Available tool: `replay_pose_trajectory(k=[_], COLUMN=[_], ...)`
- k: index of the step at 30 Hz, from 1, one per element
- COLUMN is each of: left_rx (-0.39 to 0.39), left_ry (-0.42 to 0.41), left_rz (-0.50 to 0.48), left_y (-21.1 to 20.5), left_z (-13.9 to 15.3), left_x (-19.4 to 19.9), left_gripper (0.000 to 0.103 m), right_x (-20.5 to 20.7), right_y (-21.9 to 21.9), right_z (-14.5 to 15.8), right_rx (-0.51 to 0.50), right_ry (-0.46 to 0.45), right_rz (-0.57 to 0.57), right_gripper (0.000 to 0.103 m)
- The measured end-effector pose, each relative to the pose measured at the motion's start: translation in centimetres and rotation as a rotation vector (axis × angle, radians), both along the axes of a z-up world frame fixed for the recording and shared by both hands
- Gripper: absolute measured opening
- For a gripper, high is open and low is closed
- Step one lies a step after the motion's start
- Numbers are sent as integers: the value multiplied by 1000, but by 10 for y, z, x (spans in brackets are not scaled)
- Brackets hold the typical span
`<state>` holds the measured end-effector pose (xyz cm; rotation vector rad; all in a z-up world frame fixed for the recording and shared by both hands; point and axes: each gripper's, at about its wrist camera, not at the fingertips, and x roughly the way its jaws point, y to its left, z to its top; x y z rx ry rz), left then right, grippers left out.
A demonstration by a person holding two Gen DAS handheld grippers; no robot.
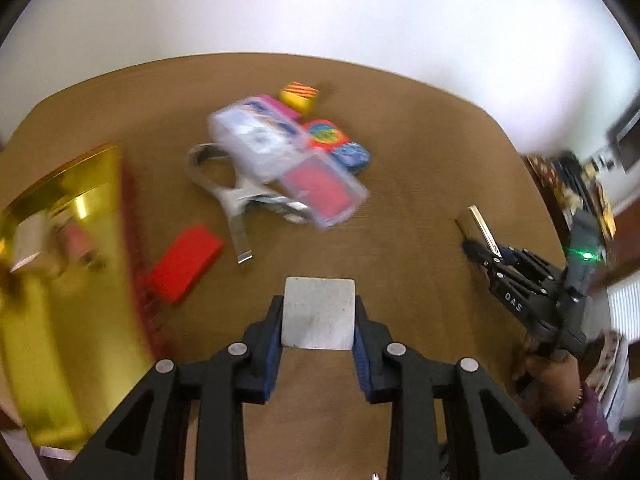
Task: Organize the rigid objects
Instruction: 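Grasp the white zigzag cube with the left tool, then lower the white cube into the tin and open the left tool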
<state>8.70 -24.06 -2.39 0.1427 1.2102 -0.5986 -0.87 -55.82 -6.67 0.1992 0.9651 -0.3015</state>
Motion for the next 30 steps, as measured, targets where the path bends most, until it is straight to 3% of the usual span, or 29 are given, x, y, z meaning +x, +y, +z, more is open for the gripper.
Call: replay_pose_trajectory(k=[6, 12, 21, 30], left_rx=[87, 216, 280, 312], left_ry=[-78, -108, -78, -70], left_rz=[222, 347, 394, 384], left_y=[93, 154, 163, 162], left_z=[23, 0, -41, -45], left_x=[28, 72, 104, 108], left_gripper=[31, 31, 31, 35], right_x=[3, 6, 7, 7], right_y=[1, 4, 6, 6], right_z=[-1, -2, -3, -2], right_rx=[-16, -33, -44, -44], right_ry=[6, 12, 15, 15], right_rz=[1, 3, 4, 4], right_gripper=[22, 22, 22, 22])
